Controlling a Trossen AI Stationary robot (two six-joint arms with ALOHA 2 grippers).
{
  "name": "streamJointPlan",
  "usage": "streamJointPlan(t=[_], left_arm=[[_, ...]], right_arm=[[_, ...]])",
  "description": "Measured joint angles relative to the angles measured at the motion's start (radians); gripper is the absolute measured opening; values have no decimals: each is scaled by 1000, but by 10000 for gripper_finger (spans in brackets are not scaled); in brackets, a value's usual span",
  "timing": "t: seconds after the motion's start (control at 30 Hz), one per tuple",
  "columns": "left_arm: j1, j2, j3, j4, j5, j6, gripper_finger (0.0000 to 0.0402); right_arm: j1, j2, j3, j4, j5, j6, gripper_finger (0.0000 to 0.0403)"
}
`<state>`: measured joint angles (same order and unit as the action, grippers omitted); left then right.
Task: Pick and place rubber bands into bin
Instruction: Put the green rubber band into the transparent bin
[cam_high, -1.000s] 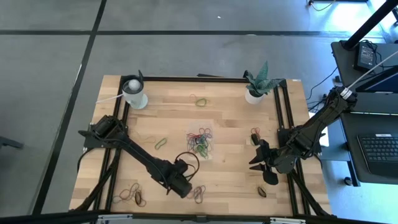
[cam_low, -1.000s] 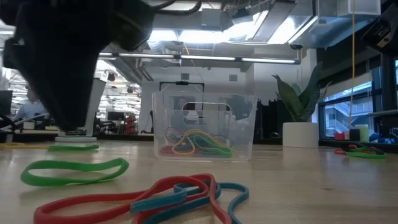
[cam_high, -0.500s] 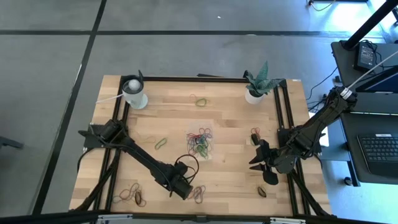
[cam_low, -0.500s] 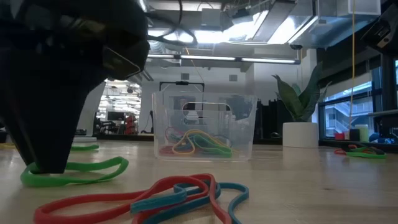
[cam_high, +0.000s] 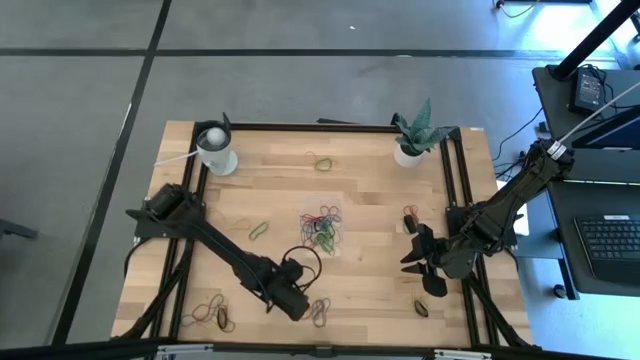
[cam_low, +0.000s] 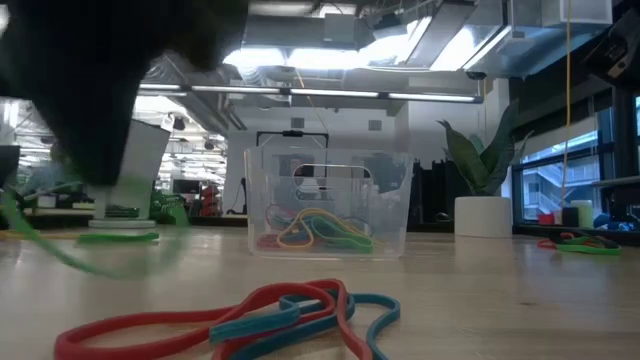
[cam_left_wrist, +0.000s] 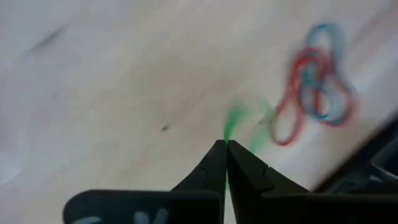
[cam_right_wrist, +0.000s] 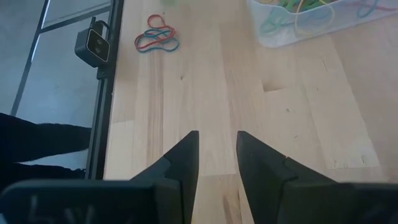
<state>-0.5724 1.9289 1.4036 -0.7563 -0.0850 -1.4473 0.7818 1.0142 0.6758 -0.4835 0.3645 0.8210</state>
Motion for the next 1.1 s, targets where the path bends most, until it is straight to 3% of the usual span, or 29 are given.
streamJointPlan(t=[0.23, 0.4, 0.6, 0.77, 1.1], left_arm=[[50, -202, -2, -38, -148, 255, 2], [170, -306, 0, -45, -200, 494, 3], [380, -310, 0, -43, -56, 797, 3], [517, -245, 0, -42, 44, 1029, 3], [584, -84, 0, 26, 186, 1378, 5]], right_arm=[[0, 0, 0, 4, 0, 8, 111], [0, 0, 0, 13, 50, 14, 111], [-15, 0, 0, 21, 169, 15, 111], [-57, 0, 0, 38, 185, 21, 111], [-146, 0, 0, 47, 187, 163, 111]])
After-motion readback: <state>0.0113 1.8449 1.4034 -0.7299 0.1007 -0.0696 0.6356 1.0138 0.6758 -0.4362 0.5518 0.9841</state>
